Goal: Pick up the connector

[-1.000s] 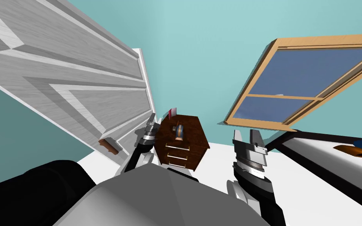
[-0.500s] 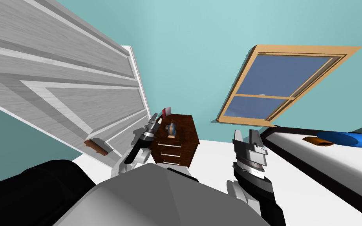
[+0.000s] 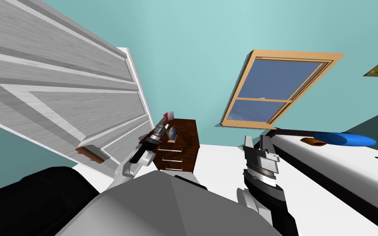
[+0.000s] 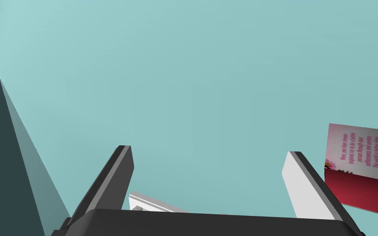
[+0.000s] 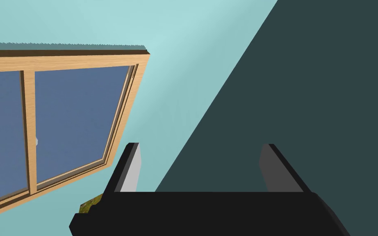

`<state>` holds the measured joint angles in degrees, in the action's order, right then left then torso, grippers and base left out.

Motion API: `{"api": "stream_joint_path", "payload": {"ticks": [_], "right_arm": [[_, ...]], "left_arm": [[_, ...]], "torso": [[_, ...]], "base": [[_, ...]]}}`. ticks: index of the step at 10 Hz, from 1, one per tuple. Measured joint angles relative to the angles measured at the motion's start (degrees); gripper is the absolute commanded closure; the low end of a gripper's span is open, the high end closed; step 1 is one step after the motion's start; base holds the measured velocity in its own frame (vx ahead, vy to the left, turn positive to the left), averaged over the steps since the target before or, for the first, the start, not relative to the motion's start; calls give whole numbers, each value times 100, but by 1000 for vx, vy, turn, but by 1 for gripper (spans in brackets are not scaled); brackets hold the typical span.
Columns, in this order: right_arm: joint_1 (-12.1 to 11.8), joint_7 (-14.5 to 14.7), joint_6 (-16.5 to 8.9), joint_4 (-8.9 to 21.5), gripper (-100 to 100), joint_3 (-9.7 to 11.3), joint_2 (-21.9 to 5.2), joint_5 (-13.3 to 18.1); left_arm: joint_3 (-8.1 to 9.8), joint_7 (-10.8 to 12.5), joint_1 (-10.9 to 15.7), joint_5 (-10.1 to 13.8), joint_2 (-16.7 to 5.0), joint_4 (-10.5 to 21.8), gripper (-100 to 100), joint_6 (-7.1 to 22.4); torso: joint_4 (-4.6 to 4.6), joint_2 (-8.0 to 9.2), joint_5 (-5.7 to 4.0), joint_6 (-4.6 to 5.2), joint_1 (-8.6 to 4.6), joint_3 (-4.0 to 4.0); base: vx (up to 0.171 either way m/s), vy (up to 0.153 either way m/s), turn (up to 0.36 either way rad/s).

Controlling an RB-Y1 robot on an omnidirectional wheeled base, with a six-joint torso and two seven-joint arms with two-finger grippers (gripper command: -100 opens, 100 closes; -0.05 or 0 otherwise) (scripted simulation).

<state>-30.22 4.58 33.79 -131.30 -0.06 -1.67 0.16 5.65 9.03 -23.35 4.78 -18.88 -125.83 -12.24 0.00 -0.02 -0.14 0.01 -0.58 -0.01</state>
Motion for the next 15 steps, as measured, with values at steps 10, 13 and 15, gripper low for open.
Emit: {"api": "stream_joint_path", "payload": {"ticks": [10, 13, 15], "right_arm": [[-1, 0, 0, 0, 0, 0, 0, 0], [-1, 0, 0, 0, 0, -1, -1, 0], [-1, 0, 0, 0, 0, -1, -1, 0]], "left_arm": [[547, 298, 394, 825, -1323, 898, -100, 1281], [675, 398, 491, 1076, -1665, 1165, -100, 1742], [767, 500, 586, 1299, -1953, 1448, -100, 2046]], "torso": [[-2, -10, 2, -1, 11, -6], [-3, -7, 2, -3, 16, -5], [-3, -11, 2, -3, 16, -6]], "base": [[28, -136, -60], [53, -134, -52], [64, -124, -32]]}}
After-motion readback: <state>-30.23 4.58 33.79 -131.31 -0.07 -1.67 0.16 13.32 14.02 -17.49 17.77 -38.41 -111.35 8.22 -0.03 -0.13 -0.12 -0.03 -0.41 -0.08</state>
